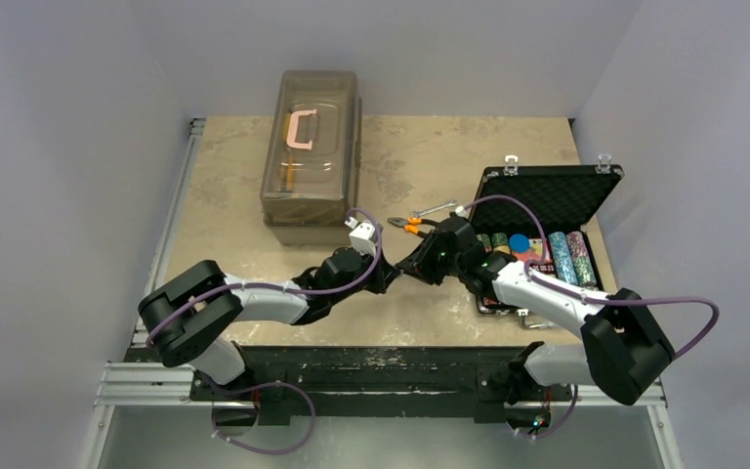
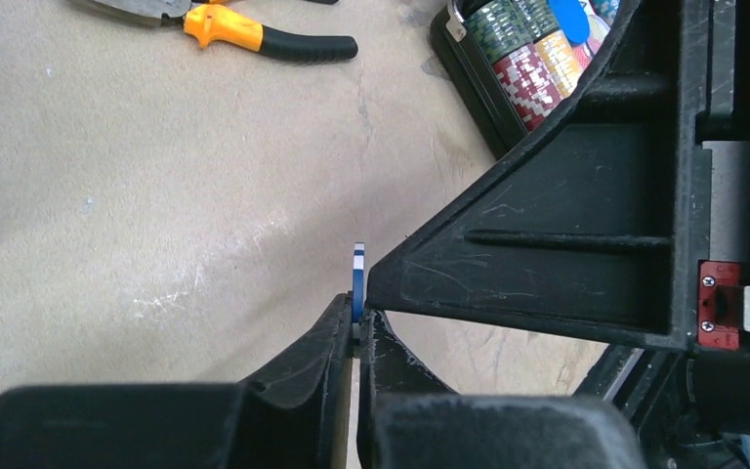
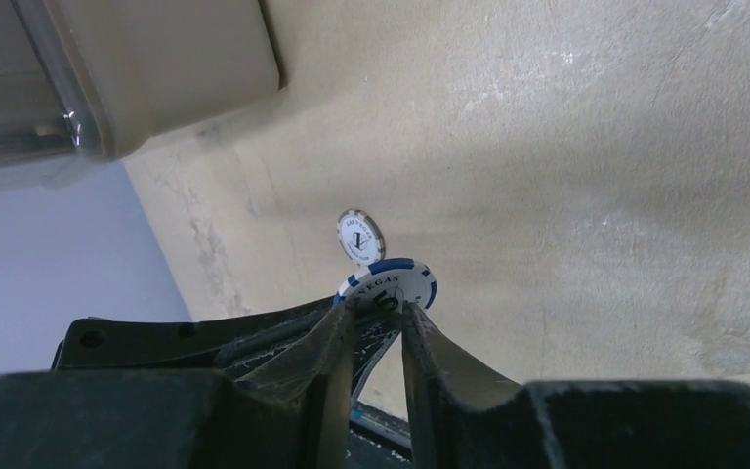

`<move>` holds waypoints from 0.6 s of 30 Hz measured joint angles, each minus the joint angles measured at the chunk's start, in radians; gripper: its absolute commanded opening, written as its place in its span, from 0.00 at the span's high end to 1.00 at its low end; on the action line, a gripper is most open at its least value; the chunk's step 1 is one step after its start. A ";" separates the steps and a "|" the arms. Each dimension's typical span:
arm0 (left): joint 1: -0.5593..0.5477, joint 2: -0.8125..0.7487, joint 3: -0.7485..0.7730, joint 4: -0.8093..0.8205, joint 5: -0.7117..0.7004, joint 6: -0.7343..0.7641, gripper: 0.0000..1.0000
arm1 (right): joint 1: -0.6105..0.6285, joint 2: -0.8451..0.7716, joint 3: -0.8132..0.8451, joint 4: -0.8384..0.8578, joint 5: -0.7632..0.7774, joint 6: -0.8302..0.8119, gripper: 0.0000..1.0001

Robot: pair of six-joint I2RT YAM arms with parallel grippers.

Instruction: Pack up texas hold em set

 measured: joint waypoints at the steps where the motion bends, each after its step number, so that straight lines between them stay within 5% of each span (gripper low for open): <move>1: 0.000 0.000 0.000 -0.001 -0.002 -0.001 1.00 | 0.000 -0.002 0.000 0.000 -0.001 -0.003 0.71; 5: 0.000 -0.010 -0.004 -0.007 -0.005 0.000 1.00 | 0.000 -0.005 -0.006 0.001 0.000 -0.030 0.27; 7: 0.001 -0.031 -0.013 -0.011 -0.003 -0.002 1.00 | 0.000 -0.017 -0.007 -0.018 0.003 -0.084 0.16; 13: 0.045 -0.153 -0.082 0.002 0.118 -0.046 1.00 | -0.011 -0.101 0.013 -0.095 -0.004 -0.367 0.16; 18: 0.183 -0.277 -0.125 -0.008 0.422 -0.148 1.00 | -0.040 -0.286 -0.038 -0.051 -0.192 -0.596 0.14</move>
